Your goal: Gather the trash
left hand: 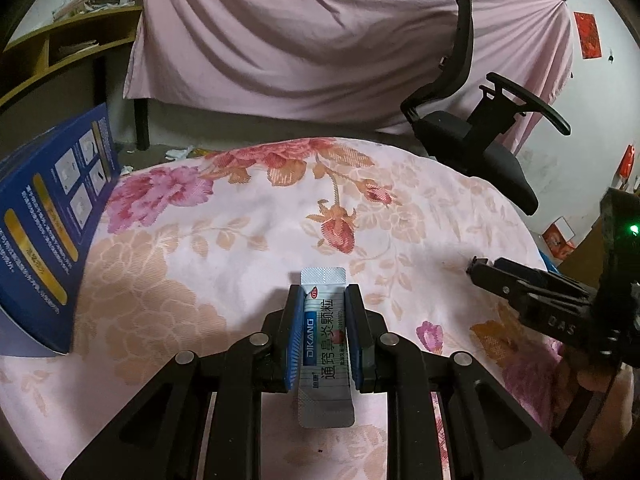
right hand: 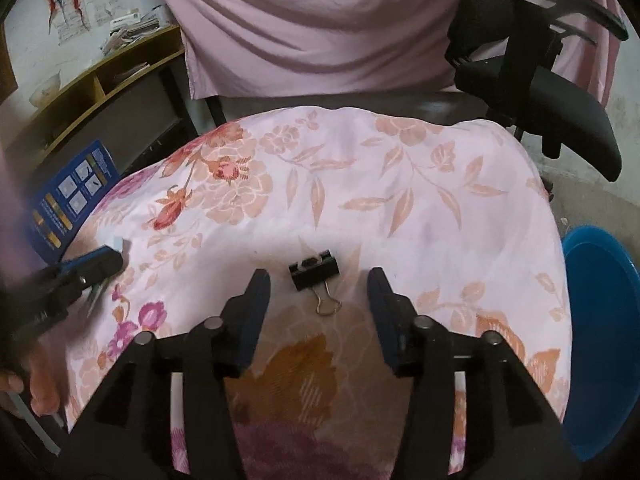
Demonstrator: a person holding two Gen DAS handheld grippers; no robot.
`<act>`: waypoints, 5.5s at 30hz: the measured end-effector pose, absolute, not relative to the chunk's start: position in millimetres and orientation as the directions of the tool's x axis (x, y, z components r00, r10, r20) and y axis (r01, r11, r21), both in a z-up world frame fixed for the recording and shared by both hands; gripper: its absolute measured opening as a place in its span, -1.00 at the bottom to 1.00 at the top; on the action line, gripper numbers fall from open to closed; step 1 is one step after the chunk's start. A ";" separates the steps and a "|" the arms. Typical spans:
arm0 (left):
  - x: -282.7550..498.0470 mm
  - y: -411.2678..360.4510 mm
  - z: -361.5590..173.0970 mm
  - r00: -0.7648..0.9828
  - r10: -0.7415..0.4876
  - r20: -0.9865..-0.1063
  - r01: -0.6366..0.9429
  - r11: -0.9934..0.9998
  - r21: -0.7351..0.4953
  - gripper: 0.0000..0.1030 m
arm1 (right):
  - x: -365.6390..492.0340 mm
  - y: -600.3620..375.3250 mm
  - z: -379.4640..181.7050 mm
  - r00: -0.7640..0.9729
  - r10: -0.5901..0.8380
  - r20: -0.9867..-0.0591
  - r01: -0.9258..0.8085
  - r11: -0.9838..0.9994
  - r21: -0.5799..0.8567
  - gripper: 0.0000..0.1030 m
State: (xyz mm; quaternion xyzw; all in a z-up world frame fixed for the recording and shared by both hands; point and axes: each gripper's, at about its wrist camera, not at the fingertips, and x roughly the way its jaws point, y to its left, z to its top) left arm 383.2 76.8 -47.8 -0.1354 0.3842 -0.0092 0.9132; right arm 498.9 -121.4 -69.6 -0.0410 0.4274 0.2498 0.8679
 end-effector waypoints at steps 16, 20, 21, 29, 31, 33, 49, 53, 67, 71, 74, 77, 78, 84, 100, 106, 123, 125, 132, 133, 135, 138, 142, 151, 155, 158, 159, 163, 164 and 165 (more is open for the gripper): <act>370.6 68.2 -35.6 0.773 -0.136 -0.620 -0.038 0.965 -0.260 -0.67 | 471.6 -120.2 -52.9 0.619 0.410 -0.670 -0.496 0.865 0.071 0.17; 358.0 59.1 -22.7 0.842 -0.168 -0.512 0.016 0.958 -0.287 -0.67 | 440.6 -143.6 -29.6 0.739 0.451 -0.500 -0.477 0.875 0.084 0.17; 352.6 54.6 -17.9 0.864 -0.181 -0.471 0.044 0.957 -0.287 -0.67 | 433.3 -151.0 -24.5 0.765 0.455 -0.455 -0.468 0.879 0.091 0.17; 318.9 2.3 21.2 0.950 -0.243 -0.195 0.205 0.959 -0.197 -0.67 | 399.4 -195.6 3.0 0.879 0.417 -0.232 -0.400 0.909 0.119 0.17; 315.9 -13.2 30.9 0.957 -0.254 -0.139 0.227 0.957 -0.180 -0.67 | 393.0 -207.3 10.7 0.906 0.380 -0.184 -0.367 0.925 0.100 0.17; 317.6 -27.0 39.0 0.953 -0.284 -0.104 0.260 0.945 -0.196 -0.67 | 385.1 -223.8 17.7 0.931 0.337 -0.142 -0.327 0.941 0.086 0.17; 387.4 -192.6 53.0 0.831 -0.523 -0.191 0.496 0.851 -0.172 -0.67 | 369.5 -361.9 30.6 0.987 0.071 -0.143 -0.040 0.978 0.205 0.17; 412.9 -221.6 40.9 0.785 -0.542 -0.299 0.498 0.840 -0.217 -0.67 | 380.2 -384.2 18.7 0.975 0.049 -0.216 0.007 0.968 0.251 0.17; 457.1 -255.2 -5.7 0.580 -0.516 -0.631 0.412 0.853 -0.319 -0.50 | 418.9 -416.8 -23.1 0.872 0.079 -0.483 0.103 0.935 0.339 0.19; 452.6 -248.3 -11.5 0.593 -0.499 -0.632 0.386 0.865 -0.321 -0.20 | 421.4 -419.6 -27.6 0.855 0.087 -0.511 0.116 0.929 0.352 0.22; 451.8 -242.5 -12.4 0.607 -0.476 -0.636 0.366 0.878 -0.309 -0.17 | 418.0 -419.0 -27.4 0.855 0.087 -0.511 0.118 0.928 0.354 0.30; 448.0 -237.4 -9.6 0.627 -0.459 -0.630 0.359 0.888 -0.288 -0.06 | 418.0 -417.1 -25.5 0.859 0.082 -0.505 0.115 0.931 0.345 0.41; 445.3 -235.5 -7.7 0.637 -0.453 -0.624 0.358 0.890 -0.281 -0.02 | 417.7 -416.3 -24.9 0.860 0.080 -0.504 0.113 0.933 0.342 0.46; 437.1 -223.8 1.5 0.684 -0.427 -0.592 0.344 0.904 -0.254 0.10 | 416.1 -411.5 -21.0 0.874 0.071 -0.481 0.105 0.939 0.329 0.65; 373.2 -134.5 45.3 0.859 -0.324 -0.395 0.228 0.935 -0.271 0.94 | 378.5 -377.7 10.2 0.936 0.030 -0.351 0.063 0.966 0.250 1.00; 335.1 -111.2 51.5 0.894 -0.273 -0.356 0.197 0.952 -0.234 0.96 | 354.1 -359.8 12.1 0.949 0.064 -0.308 0.010 0.972 0.235 1.00; 219.9 -59.5 30.6 0.943 -0.160 -0.293 0.111 0.978 -0.176 0.96 | 235.5 -308.2 12.2 0.984 0.063 -0.169 -0.033 0.984 0.176 1.00; 207.5 -57.5 29.3 0.946 -0.155 -0.285 0.112 0.981 -0.160 0.96 | 219.1 -305.4 13.4 0.988 0.047 -0.147 -0.021 0.984 0.175 1.00; 163.4 -55.7 26.1 0.960 -0.127 -0.251 0.106 0.990 -0.096 0.96 | 173.3 -294.9 15.7 0.993 0.028 -0.116 -0.007 0.984 0.181 1.00; 159.6 -54.7 25.4 0.960 -0.126 -0.251 0.105 0.990 -0.097 0.96 | 166.5 -292.2 15.8 0.993 0.024 -0.115 -0.004 0.985 0.174 1.00; 150.7 -51.5 24.0 0.958 -0.132 -0.253 0.109 0.989 -0.103 0.96 | 155.3 -287.8 16.5 0.994 0.021 -0.111 -0.002 0.986 0.169 1.00; 133.9 -46.5 22.3 0.959 -0.129 -0.252 0.107 0.989 -0.099 0.96 | 137.1 -283.1 16.5 0.995 0.006 -0.100 0.011 0.985 0.171 1.00; 115.4 -38.3 21.6 0.960 -0.128 -0.249 0.104 0.989 -0.105 0.96 | 114.7 -276.2 15.7 0.997 -0.006 -0.078 0.019 0.986 0.168 1.00; 77.0 -26.2 16.1 0.968 -0.116 -0.224 0.102 0.992 -0.073 0.96 | 79.5 -249.1 17.9 0.999 0.004 -0.039 -0.001 0.996 0.091 1.00; 66.5 -23.3 14.3 0.971 -0.102 -0.214 0.092 0.994 -0.058 0.96 | 73.7 -242.7 17.8 0.999 0.014 -0.039 -0.010 0.997 0.081 1.00; 62.0 -19.1 12.1 0.974 -0.094 -0.208 0.084 0.995 -0.054 0.96 | 68.9 -236.8 15.5 0.999 0.016 -0.038 -0.014 0.997 0.070 1.00; 60.7 -16.8 11.0 0.974 -0.090 -0.208 0.080 0.995 -0.055 0.96 | 67.9 -234.7 14.4 0.999 0.017 -0.040 -0.014 0.998 0.068 1.00; 59.5 -10.4 8.8 0.974 -0.080 -0.213 0.066 0.995 -0.071 0.96 | 68.9 -229.0 10.5 0.998 0.021 -0.055 -0.018 0.998 0.058 1.00; 59.2 -9.6 8.4 0.974 -0.078 -0.212 0.063 0.995 -0.073 0.96 | 69.5 -228.9 9.8 0.998 0.021 -0.057 -0.018 0.998 0.057 1.00; 58.9 -9.2 8.3 0.975 -0.074 -0.211 0.060 0.996 -0.073 0.96 | 69.3 -228.5 9.2 0.998 0.022 -0.057 -0.018 0.998 0.055 1.00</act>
